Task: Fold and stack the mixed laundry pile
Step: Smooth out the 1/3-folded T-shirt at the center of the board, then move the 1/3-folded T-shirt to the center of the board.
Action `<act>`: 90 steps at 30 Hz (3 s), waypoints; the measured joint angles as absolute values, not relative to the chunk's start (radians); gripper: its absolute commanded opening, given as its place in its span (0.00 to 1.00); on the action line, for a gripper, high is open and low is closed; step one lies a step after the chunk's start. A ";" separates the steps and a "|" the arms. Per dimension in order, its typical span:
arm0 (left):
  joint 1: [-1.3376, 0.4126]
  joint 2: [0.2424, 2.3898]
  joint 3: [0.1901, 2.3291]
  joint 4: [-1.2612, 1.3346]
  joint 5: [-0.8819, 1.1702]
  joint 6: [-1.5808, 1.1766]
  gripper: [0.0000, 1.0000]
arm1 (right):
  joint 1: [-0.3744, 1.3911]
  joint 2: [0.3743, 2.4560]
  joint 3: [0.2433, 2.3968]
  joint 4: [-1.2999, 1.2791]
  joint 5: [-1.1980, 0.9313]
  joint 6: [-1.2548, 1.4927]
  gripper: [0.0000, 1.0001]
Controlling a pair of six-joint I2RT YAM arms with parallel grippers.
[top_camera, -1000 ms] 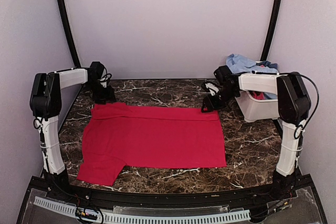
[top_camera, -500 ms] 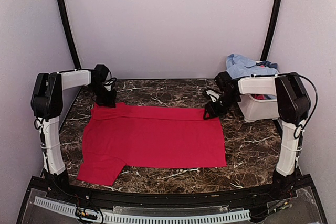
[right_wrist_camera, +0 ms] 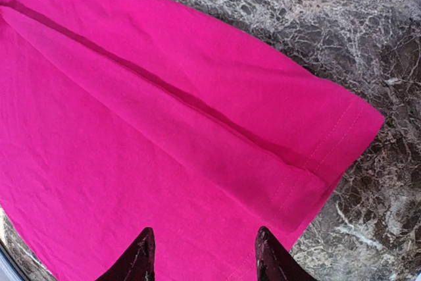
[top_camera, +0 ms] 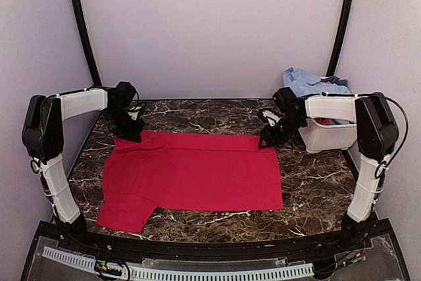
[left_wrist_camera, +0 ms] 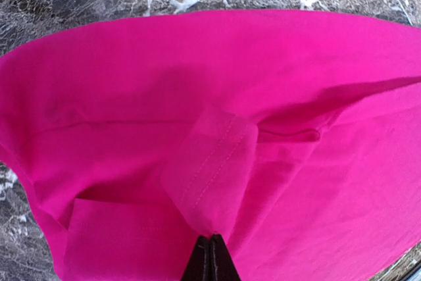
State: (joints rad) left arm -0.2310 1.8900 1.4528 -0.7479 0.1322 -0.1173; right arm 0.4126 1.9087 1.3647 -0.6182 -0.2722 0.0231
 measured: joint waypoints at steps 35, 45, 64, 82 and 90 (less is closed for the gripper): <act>-0.380 1.799 1.453 -0.654 0.109 -0.136 0.65 | 0.413 2.162 1.698 -0.712 -0.269 -0.033 0.44; -0.392 2.029 1.588 -0.554 0.226 -0.150 0.65 | 0.412 2.151 1.600 -0.698 -0.320 -0.041 0.30; -0.496 2.122 1.615 -0.585 0.298 -0.084 0.39 | 0.431 1.838 1.332 -0.712 -0.356 -0.004 0.38; -0.395 1.782 1.362 -0.562 0.241 -0.231 0.56 | 0.434 1.956 1.424 -0.628 -0.282 0.043 0.43; -0.227 1.803 1.366 -0.526 0.159 -0.345 0.56 | 0.434 2.036 1.462 -0.593 -0.224 0.051 0.44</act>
State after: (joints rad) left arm -0.2268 1.8034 1.3663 -0.5259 0.1593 -0.3454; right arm 0.4343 2.0357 1.4624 -0.5934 -0.2241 0.0513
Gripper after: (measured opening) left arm 0.562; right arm 0.437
